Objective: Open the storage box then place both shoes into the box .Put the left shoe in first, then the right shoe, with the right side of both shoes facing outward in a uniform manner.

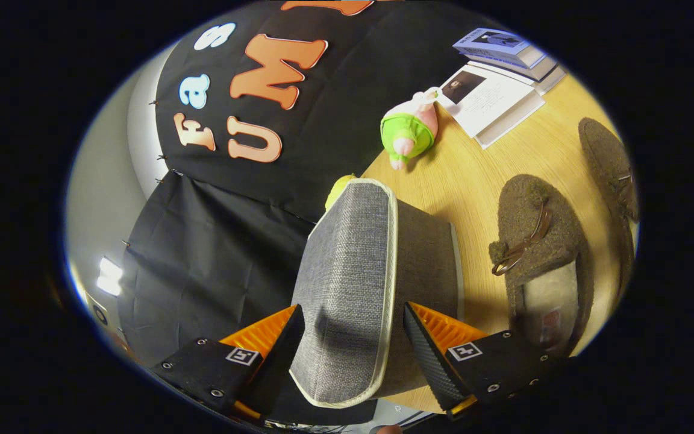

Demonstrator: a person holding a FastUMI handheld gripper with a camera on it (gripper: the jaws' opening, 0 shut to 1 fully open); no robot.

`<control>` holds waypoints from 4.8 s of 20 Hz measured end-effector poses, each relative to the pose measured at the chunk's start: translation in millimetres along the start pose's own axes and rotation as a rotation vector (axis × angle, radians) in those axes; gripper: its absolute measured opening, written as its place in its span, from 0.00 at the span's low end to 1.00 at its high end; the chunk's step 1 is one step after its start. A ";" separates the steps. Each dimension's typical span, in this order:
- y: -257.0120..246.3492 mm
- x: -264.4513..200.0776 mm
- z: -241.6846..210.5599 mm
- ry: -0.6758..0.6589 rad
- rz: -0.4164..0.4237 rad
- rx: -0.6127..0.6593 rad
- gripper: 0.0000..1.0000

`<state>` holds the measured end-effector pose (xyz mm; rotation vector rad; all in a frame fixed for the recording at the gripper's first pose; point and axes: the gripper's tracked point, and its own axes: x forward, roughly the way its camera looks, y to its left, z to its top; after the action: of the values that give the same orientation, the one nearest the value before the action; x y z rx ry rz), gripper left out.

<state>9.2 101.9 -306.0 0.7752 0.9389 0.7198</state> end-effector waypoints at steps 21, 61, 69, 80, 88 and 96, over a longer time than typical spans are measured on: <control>43.8 -23.3 7.7 -0.056 -0.067 -0.002 0.01; 259.7 129.6 -64.8 -0.087 -0.194 -0.492 0.97; 227.1 80.1 -17.0 -0.218 -0.280 -0.495 0.98; 146.0 -24.2 41.2 -0.396 -0.510 -0.519 0.98; 45.8 -99.7 56.4 -0.442 -0.730 -0.477 0.98; -55.7 -121.6 47.1 -0.341 -0.881 -0.446 0.80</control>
<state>12.2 -38.0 -283.3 0.0385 0.6709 0.0009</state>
